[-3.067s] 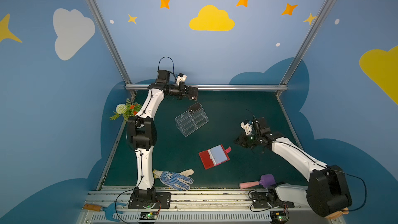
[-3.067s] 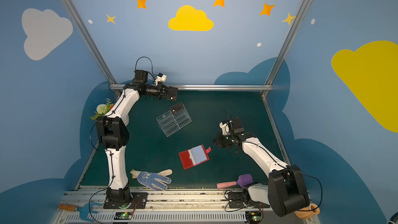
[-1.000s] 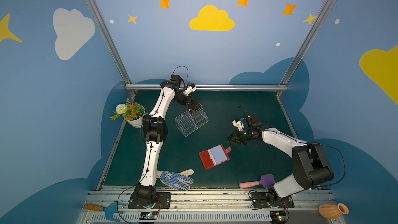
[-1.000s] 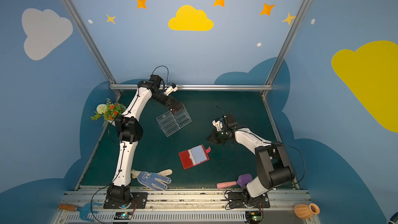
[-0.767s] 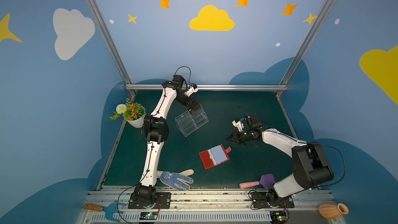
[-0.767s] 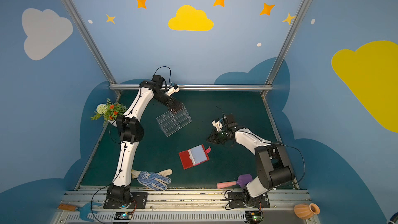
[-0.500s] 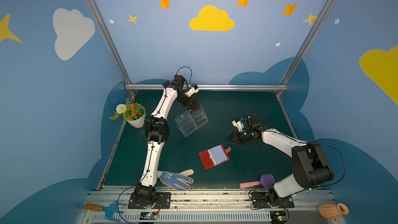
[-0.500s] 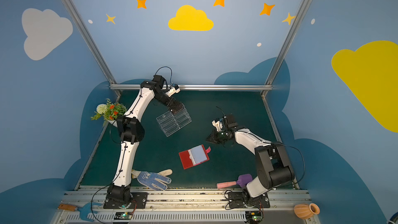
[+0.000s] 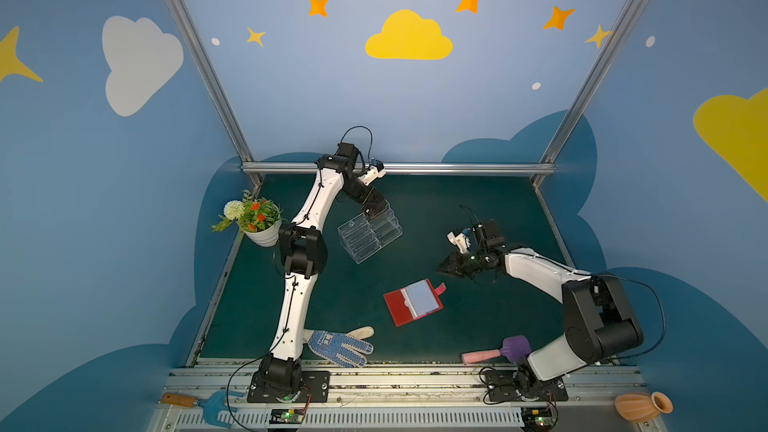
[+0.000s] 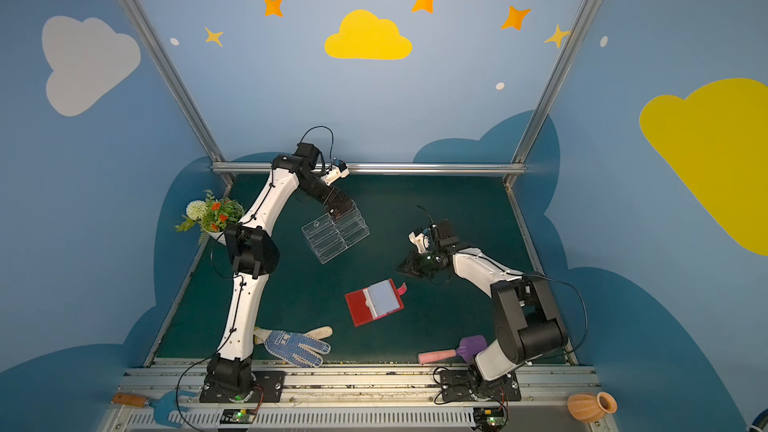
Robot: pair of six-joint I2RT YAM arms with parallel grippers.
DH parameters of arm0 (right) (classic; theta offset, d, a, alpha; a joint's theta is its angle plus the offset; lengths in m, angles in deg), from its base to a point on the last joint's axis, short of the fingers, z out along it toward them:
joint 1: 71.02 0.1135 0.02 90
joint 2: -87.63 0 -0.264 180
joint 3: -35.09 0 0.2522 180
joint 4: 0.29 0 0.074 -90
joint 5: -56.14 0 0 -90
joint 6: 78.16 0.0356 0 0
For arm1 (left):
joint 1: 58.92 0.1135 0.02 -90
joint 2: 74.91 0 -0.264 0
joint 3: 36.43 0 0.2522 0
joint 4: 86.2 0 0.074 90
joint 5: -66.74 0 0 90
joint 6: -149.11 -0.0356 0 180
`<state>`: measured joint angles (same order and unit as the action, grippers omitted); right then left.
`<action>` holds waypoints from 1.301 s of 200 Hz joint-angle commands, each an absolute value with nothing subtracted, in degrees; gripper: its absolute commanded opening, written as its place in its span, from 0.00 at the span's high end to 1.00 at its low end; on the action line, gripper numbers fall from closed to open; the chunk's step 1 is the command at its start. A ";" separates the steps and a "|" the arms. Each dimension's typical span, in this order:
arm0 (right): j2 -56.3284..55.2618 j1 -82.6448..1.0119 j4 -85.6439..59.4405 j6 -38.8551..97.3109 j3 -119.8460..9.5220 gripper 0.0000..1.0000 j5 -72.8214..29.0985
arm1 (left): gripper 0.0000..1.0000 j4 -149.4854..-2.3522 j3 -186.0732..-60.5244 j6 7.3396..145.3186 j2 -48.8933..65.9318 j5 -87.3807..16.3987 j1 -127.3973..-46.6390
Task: Take the credit cards out of the card holder
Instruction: Place the credit card in the storage box.
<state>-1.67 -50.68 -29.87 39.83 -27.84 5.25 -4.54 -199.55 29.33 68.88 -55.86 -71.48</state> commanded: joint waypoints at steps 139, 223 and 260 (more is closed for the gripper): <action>-4.48 -50.36 -29.35 38.74 -28.42 0.99 7.10 | 0.96 -5.80 -198.91 24.04 68.74 -49.46 -73.31; -4.46 -50.36 -29.86 38.21 -28.74 0.99 7.28 | 0.96 -5.29 -197.73 22.61 69.76 -47.92 -73.82; -4.74 -50.28 -29.70 38.26 -28.68 0.99 7.55 | 0.96 -5.44 -196.54 21.80 69.77 -47.28 -74.04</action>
<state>-3.85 -50.57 -29.25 38.83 -27.84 6.56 -6.02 -197.46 23.30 68.59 -47.93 -73.84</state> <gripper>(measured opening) 0.047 0.047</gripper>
